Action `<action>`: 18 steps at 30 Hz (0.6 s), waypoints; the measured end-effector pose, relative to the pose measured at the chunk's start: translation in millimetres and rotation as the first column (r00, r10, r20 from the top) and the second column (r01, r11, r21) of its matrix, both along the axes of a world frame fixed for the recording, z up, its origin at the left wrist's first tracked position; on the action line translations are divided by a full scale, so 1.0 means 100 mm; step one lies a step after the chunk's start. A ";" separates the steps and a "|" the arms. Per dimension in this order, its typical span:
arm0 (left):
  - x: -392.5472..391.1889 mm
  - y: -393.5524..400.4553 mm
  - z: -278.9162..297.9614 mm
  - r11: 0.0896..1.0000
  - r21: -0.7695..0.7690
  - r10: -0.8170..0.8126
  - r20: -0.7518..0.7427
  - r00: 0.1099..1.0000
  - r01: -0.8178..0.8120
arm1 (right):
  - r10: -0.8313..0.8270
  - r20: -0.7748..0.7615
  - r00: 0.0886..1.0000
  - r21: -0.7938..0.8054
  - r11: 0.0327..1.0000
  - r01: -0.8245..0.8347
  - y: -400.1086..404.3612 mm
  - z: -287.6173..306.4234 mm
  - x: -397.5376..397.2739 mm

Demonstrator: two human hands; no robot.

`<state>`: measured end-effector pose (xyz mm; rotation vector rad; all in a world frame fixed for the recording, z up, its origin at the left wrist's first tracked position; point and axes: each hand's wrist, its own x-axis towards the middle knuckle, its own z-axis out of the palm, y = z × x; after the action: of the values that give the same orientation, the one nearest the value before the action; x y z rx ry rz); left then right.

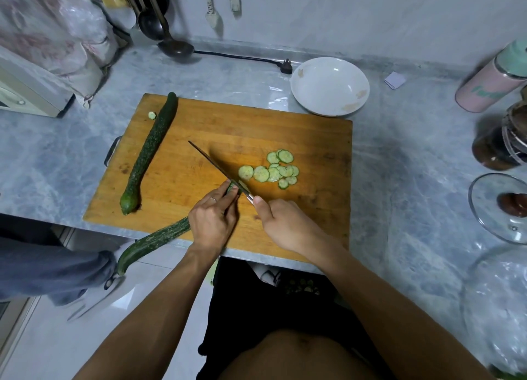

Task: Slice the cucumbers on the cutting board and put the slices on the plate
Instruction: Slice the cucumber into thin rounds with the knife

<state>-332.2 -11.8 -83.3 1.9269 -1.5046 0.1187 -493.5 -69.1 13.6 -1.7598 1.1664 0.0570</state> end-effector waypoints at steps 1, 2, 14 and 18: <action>0.00 0.01 -0.01 1.000 -0.003 0.001 0.000 1.000 -0.001 | -0.002 -0.003 1.000 0.008 1.000 0.002 0.00 -0.02 0.00; 0.01 0.01 -0.01 1.000 -0.003 0.001 -0.002 1.000 -0.001 | -0.005 -0.003 1.000 0.012 1.000 0.005 -0.01 -0.03 0.00; 0.07 0.00 -0.05 0.999 0.041 -0.033 -0.049 0.998 0.035 | 0.018 0.015 1.000 -0.073 0.997 -0.017 -0.01 0.08 -0.07; 0.07 0.00 -0.02 0.998 0.053 -0.028 -0.054 0.998 0.031 | 0.044 0.054 0.998 -0.098 0.994 -0.039 0.06 0.15 -0.10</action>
<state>-325.0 -11.6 -85.6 1.9341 -1.5143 0.0146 -503.7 -63.2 28.3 -1.8591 1.1083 -0.0248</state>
